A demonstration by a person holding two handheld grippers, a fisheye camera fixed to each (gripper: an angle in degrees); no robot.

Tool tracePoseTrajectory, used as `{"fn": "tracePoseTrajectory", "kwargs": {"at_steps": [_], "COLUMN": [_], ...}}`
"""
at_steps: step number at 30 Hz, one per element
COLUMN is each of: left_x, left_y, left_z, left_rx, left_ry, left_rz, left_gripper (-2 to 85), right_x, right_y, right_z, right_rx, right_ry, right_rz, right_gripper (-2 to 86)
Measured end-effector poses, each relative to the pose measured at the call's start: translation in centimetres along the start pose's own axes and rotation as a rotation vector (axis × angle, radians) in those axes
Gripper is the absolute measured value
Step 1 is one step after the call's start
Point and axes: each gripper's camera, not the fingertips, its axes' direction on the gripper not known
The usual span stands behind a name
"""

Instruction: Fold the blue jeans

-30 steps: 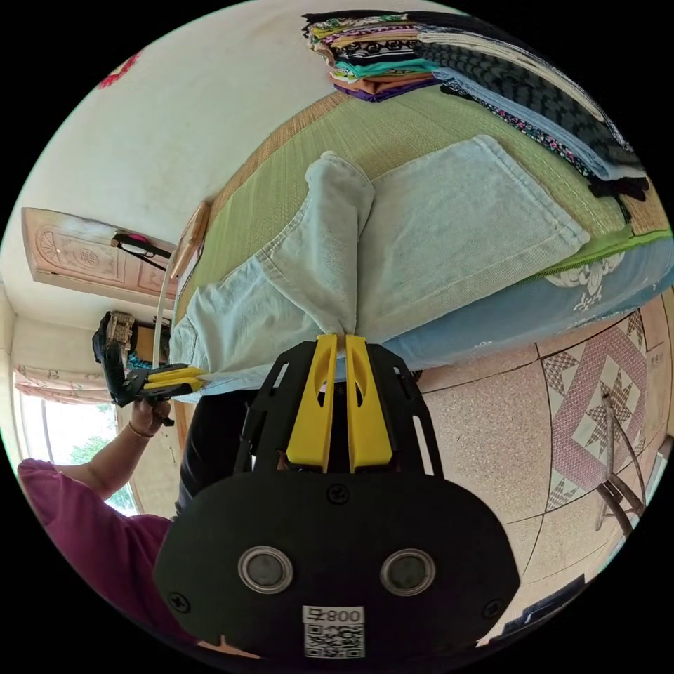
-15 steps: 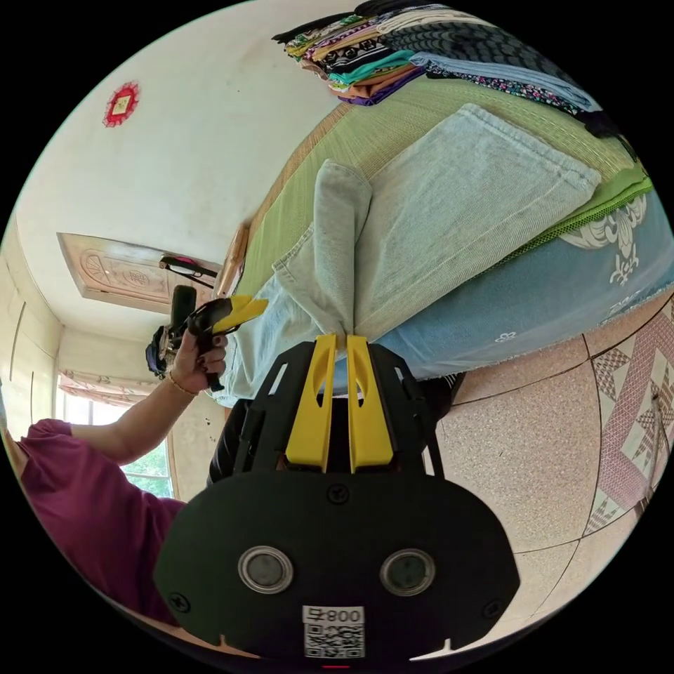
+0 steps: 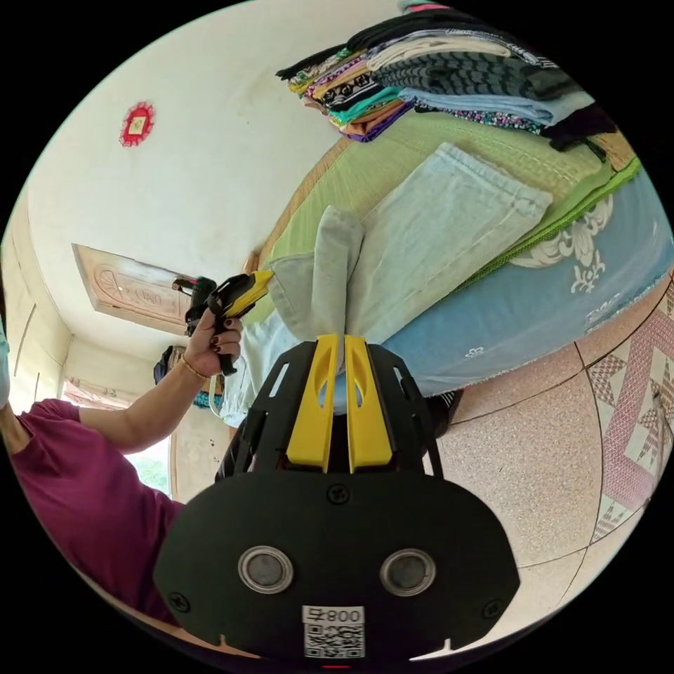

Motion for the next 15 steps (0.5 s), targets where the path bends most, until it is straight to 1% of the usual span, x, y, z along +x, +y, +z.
{"fn": "tracePoseTrajectory", "kwargs": {"at_steps": [4, 7, 9, 11, 13, 15], "left_x": [5.5, 8.8, 10.3, 11.5, 12.2, 12.5], "left_y": [-3.5, -5.5, -6.6, -7.5, -8.0, -8.5], "left_z": [5.9, 10.9, 14.0, 17.3, 18.9, 19.5], "left_rx": [-0.109, -0.199, -0.264, -0.315, -0.331, -0.309], "left_ry": [0.055, 0.013, 0.015, 0.014, 0.035, 0.040], "left_rz": [0.157, 0.248, 0.284, 0.303, 0.320, 0.332], "left_gripper": [1.4, 1.6, 1.7, 1.9, 2.2, 2.6], "right_x": [-1.1, -0.4, 1.1, 2.8, 4.4, 6.3], "right_y": [-0.8, -1.2, -0.7, -0.1, 0.8, 2.3], "right_z": [-0.9, -1.4, -2.3, -2.3, -2.3, -2.3], "right_rx": [0.082, 0.134, 0.183, 0.176, 0.174, 0.177], "right_ry": [-0.057, -0.102, -0.085, -0.062, -0.056, -0.050], "right_rz": [-0.092, -0.123, -0.102, -0.061, -0.030, 0.024], "right_gripper": [7.8, 10.4, 11.1, 11.2, 11.2, 10.8]}}
